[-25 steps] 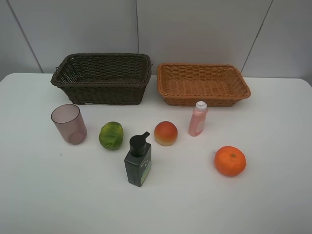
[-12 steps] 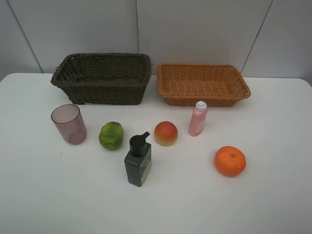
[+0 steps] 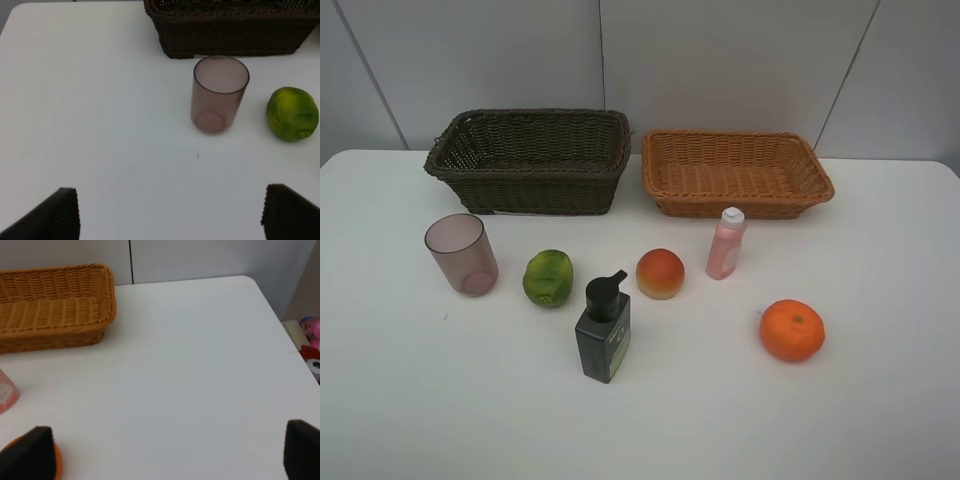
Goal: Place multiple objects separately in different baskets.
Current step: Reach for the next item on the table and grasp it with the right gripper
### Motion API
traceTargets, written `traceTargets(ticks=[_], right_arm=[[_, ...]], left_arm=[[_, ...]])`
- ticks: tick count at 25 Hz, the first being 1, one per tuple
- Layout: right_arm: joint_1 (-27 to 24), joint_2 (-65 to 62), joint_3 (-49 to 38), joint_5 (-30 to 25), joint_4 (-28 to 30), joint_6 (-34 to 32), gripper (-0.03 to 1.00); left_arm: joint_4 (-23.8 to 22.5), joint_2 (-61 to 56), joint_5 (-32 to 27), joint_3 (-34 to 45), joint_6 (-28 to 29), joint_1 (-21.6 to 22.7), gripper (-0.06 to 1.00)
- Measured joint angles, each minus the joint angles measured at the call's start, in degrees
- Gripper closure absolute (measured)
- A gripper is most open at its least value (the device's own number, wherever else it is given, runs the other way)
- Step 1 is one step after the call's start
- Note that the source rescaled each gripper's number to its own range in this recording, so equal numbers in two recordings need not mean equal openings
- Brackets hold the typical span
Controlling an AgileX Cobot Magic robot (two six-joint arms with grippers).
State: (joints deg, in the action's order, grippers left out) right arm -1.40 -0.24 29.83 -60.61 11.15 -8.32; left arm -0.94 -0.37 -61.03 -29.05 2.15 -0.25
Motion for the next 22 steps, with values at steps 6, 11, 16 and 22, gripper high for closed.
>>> traceTargets(ticks=[6, 11, 16, 22], right_arm=[[0.0, 0.1, 0.0, 0.0, 0.0, 0.0, -0.01], [0.0, 3.9, 0.0, 0.0, 0.0, 0.0, -0.01], [0.0, 11.2, 0.0, 0.0, 0.0, 0.0, -0.01], [1.0, 22.4, 0.7, 0.5, 0.0, 0.0, -0.01]], left_arm=[[0.0, 0.0, 0.0, 0.0, 0.0, 0.0, -0.01], [0.0, 0.0, 0.0, 0.0, 0.0, 0.0, -0.01], [0.0, 0.0, 0.0, 0.0, 0.0, 0.0, -0.01], [0.0, 0.0, 0.0, 0.0, 0.0, 0.0, -0.01]])
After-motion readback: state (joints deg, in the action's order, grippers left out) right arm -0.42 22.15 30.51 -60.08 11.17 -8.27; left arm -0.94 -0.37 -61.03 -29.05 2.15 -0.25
